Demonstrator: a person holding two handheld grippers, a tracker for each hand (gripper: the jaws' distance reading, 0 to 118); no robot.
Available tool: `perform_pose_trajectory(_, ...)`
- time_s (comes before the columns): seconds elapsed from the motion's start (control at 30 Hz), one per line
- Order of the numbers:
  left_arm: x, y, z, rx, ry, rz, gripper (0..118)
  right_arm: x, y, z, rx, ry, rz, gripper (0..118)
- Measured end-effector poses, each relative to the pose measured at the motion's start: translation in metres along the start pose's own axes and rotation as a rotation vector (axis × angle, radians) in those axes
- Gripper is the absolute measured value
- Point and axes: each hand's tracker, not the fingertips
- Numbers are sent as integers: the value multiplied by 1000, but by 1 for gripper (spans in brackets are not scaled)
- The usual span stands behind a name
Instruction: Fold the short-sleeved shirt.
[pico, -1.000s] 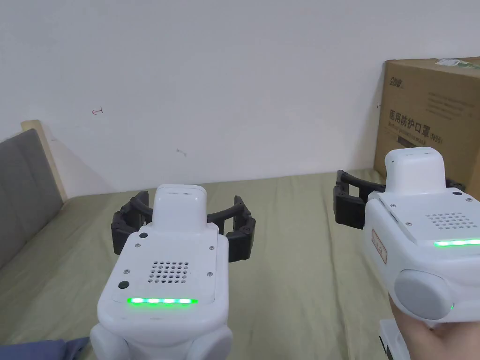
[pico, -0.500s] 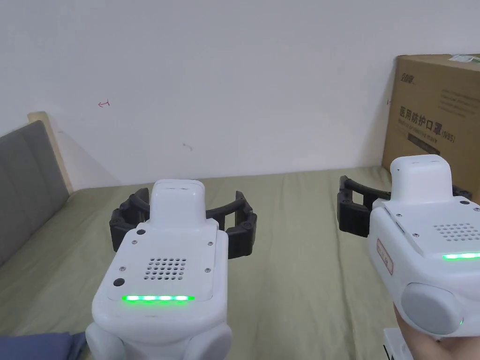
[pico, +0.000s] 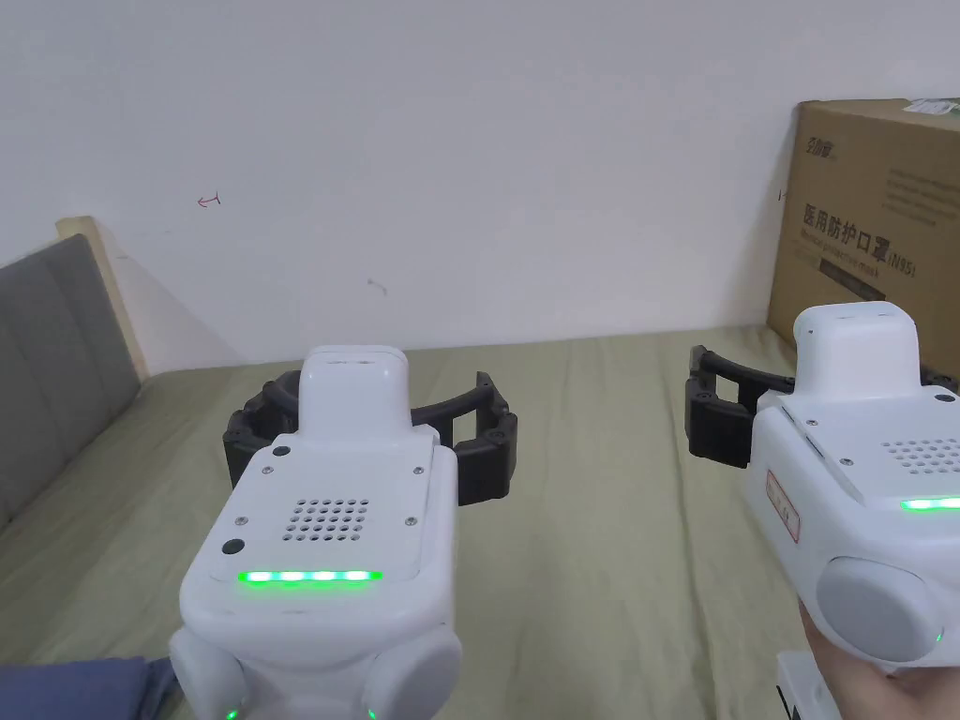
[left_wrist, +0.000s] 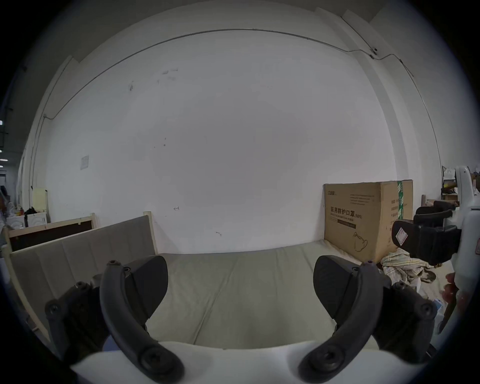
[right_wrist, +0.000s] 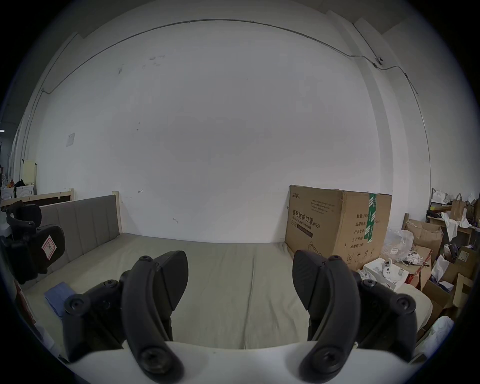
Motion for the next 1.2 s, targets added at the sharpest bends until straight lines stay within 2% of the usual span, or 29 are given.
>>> perform_pose_trajectory(1.2,-13,0,-6,-71,-20,92,114,-7,-1,-3,-29,-1,22,90)
